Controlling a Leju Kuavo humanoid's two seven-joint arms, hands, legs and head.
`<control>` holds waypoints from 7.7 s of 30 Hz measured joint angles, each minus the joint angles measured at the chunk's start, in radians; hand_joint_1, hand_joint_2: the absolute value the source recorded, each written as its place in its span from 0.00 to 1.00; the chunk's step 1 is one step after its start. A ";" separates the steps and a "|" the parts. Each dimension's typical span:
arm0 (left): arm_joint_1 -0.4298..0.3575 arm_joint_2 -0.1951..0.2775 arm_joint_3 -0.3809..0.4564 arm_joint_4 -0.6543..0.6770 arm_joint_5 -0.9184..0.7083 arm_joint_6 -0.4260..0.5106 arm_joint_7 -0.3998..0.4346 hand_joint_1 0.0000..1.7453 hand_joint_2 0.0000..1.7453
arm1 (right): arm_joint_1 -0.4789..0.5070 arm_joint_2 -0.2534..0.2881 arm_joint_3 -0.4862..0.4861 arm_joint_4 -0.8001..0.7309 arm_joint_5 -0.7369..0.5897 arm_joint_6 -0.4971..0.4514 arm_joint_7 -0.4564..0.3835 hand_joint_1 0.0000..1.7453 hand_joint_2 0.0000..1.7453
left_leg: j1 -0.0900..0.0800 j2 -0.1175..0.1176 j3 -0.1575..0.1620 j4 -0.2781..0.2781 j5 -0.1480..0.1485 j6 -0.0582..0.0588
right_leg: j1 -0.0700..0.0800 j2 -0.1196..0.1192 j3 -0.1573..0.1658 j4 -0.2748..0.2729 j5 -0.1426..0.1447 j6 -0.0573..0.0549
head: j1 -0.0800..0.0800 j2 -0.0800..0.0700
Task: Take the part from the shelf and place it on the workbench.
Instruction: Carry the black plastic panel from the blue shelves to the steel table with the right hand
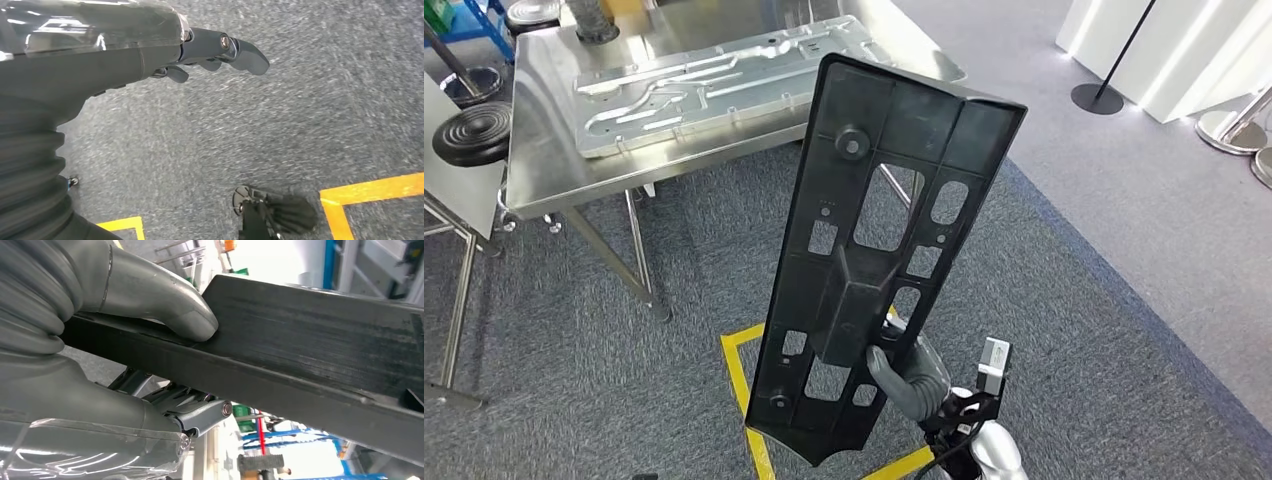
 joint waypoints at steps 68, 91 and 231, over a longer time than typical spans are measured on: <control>0.014 0.022 0.020 0.000 -0.022 0.015 0.005 0.00 1.00 | 0.012 0.006 0.019 0.009 0.039 -0.032 -0.027 1.00 1.00 | 0.004 -0.024 -0.077 0.142 -0.022 -0.005 | 0.006 -0.005 0.003 0.008 -0.009 -0.009 | -0.001 0.000; 0.013 0.020 0.021 0.000 -0.022 0.001 0.005 0.00 1.00 | 0.014 0.006 0.019 0.003 0.041 -0.029 -0.028 1.00 1.00 | -0.009 -0.026 0.003 -0.026 0.026 0.016 | 0.015 -0.001 -0.002 0.014 -0.014 -0.006 | -0.001 0.000; 0.023 0.016 0.020 0.000 -0.033 0.000 -0.020 0.00 1.00 | 0.064 -0.006 0.043 -0.038 0.054 -0.032 -0.027 1.00 1.00 | -0.004 -0.025 -0.010 -0.042 0.056 0.037 | 0.011 0.008 0.048 0.036 -0.053 0.023 | 0.000 0.000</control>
